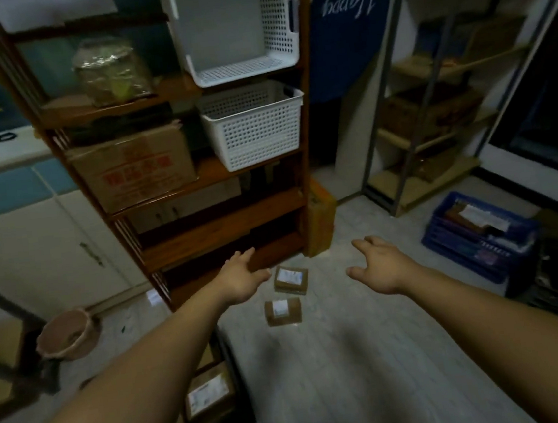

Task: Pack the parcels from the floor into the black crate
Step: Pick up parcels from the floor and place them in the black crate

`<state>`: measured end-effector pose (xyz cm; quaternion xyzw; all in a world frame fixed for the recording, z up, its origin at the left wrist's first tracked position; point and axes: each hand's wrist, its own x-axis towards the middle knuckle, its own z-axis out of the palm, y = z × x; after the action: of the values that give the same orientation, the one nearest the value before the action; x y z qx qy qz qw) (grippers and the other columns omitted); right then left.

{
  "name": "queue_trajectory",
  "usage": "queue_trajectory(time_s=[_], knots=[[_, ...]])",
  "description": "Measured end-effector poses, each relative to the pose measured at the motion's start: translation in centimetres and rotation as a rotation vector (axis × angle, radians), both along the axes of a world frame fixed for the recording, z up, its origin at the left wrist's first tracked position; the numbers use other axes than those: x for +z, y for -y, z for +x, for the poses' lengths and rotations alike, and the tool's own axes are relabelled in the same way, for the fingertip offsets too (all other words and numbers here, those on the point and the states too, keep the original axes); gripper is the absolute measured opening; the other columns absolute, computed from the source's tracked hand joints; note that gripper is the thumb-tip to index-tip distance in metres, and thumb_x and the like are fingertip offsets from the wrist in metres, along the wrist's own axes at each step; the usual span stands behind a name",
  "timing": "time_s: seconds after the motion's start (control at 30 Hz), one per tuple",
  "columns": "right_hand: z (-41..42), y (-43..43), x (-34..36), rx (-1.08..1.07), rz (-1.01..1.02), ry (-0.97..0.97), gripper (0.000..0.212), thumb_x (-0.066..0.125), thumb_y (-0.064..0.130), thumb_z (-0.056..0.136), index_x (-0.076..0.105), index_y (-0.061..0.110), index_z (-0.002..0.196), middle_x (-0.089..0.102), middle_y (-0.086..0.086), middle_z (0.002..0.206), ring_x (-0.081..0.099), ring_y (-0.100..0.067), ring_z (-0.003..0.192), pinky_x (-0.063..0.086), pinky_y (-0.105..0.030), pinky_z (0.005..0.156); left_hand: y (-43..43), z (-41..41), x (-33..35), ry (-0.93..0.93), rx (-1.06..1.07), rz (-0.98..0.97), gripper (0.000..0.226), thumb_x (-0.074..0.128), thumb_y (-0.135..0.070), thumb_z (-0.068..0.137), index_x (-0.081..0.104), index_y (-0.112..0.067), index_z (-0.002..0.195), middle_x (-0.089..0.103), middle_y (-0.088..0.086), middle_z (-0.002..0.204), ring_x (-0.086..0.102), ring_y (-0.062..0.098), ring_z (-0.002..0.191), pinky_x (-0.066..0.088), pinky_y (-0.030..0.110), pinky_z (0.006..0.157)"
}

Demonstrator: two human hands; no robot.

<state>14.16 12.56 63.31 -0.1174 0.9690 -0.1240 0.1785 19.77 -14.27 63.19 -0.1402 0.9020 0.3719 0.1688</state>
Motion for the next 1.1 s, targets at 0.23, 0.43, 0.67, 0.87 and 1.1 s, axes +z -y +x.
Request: queue_trajectory(time_s=[0.23, 0.43, 0.67, 0.87, 1.1], knots=[[-6.0, -2.8, -1.7, -0.014, -0.059, 0.042, 0.078, 0.048, 0.056, 0.089, 0.016, 0.020, 0.150, 0.013, -0.008, 0.157, 0.019, -0.028, 0.142, 0.023, -0.037, 0.114, -2.5, -4.8, -1.4, 0.009, 0.026, -0.015, 0.070, 0.051, -0.043, 0.090, 0.013, -0.028, 0.147, 0.004, 0.004, 0.157, 0.007, 0.029, 0.143, 0.013, 0.046, 0.116], [-11.9, -1.3, -4.4, -0.007, -0.056, 0.125, 0.077, 0.051, 0.052, 0.090, 0.017, 0.019, 0.150, 0.014, -0.009, 0.157, 0.020, -0.028, 0.142, 0.023, -0.038, 0.115, -0.7, -11.4, -5.2, 0.056, 0.069, -0.016, 0.071, 0.052, -0.045, 0.089, 0.014, -0.028, 0.147, 0.005, 0.005, 0.157, 0.009, 0.029, 0.143, 0.015, 0.045, 0.116], [-20.5, -2.7, -8.1, -0.081, -0.028, 0.226, 0.077, 0.052, 0.052, 0.090, 0.018, 0.016, 0.150, 0.020, -0.011, 0.155, 0.029, -0.029, 0.138, 0.028, -0.036, 0.111, 0.5, -19.5, -10.8, 0.135, 0.164, 0.055, 0.070, 0.055, -0.038, 0.090, 0.019, -0.018, 0.147, 0.018, 0.007, 0.155, 0.020, 0.027, 0.141, 0.024, 0.038, 0.111], [-26.5, -0.6, -13.8, -0.021, -0.002, 0.353, 0.074, 0.050, 0.051, 0.091, 0.019, 0.018, 0.149, 0.024, -0.011, 0.154, 0.030, -0.028, 0.138, 0.030, -0.037, 0.109, 2.2, -21.3, -15.4, 0.234, 0.240, 0.077, 0.074, 0.054, -0.040, 0.090, 0.015, -0.016, 0.147, 0.012, 0.007, 0.156, 0.014, 0.026, 0.143, 0.019, 0.038, 0.114], [-33.8, 4.5, -27.5, 0.171, 0.028, 0.462, 0.073, 0.050, 0.049, 0.092, 0.018, 0.018, 0.150, 0.022, -0.008, 0.156, 0.027, -0.027, 0.140, 0.029, -0.037, 0.111, 3.4, -24.0, -27.2, 0.264, 0.456, 0.075, 0.074, 0.056, -0.039, 0.089, 0.015, -0.019, 0.148, 0.012, 0.009, 0.156, 0.016, 0.028, 0.142, 0.024, 0.044, 0.114]])
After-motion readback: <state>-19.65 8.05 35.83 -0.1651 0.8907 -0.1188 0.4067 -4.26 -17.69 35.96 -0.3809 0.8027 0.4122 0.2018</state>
